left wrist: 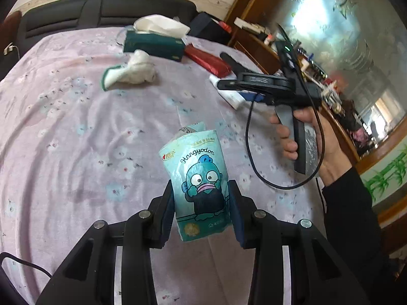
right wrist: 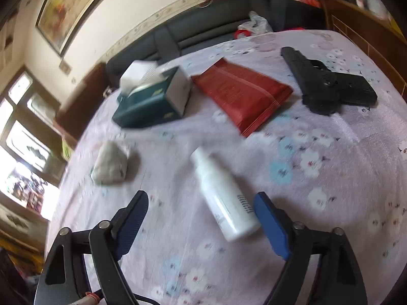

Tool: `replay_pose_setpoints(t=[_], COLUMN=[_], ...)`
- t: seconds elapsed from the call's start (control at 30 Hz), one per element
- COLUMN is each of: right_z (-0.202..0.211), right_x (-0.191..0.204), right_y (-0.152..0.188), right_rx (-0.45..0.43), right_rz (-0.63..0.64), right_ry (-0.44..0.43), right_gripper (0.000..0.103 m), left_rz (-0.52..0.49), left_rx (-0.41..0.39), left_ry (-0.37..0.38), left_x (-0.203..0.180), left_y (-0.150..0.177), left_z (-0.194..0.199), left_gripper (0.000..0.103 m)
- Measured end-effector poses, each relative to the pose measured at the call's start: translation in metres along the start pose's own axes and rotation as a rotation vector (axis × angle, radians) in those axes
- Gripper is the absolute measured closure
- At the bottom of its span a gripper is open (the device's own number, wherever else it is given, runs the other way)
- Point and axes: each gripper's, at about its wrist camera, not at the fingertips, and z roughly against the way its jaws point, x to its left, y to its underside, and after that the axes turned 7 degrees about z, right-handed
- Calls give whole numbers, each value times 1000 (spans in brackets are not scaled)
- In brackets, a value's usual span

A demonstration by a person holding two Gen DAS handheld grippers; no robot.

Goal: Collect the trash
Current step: 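Grasp the blue-green snack bag with the left tool while the right tool grasps the white spray bottle, then carry the snack bag and spray bottle with both tools over the red wastebasket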

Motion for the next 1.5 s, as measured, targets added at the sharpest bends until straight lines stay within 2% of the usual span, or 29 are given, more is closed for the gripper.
replay_pose_setpoints(t=[0.07,0.1,0.17,0.2,0.37,0.5,0.7,0.83,1.0,1.2,1.37,1.5], right_z=[-8,-13,-17,-16,19,77,197,274,347,408,448,474], right_x=[11,16,16,17,27,54,109,130,148,162,172,178], right_y=[1,2,5,6,30,73,159,221,287,350,390,422], right_rx=[32,50,65,61,5,-92,-328,-481,-625,-738,-781,-803], right_rz=[34,44,21,14,-69,-131,-226,-292,-348,-404,-413,-428], right_ry=[60,93,150,184,210,171,157,202,295,353,412,451], right_gripper=[39,45,72,72,72,72,72,72,71,71,71,71], left_rz=[-8,-13,-8,-4,-2,-21,-97,-145,-225,-304,-358,-393], left_rx=[-14,-20,-26,-25,-33,-48,-94,-97,-121,-116,-101,-83], left_ry=[-7,-13,-18,-19,-15,8,94,137,194,266,332,357], left_x=[-1,-1,1,2,1,-8,-43,-76,-122,-176,-215,-234], left_y=[3,3,3,3,4,9,26,42,73,109,136,155], left_z=[2,2,3,3,6,12,50,82,123,150,163,166], left_gripper=[66,66,66,66,66,66,66,66,66,65,65,65])
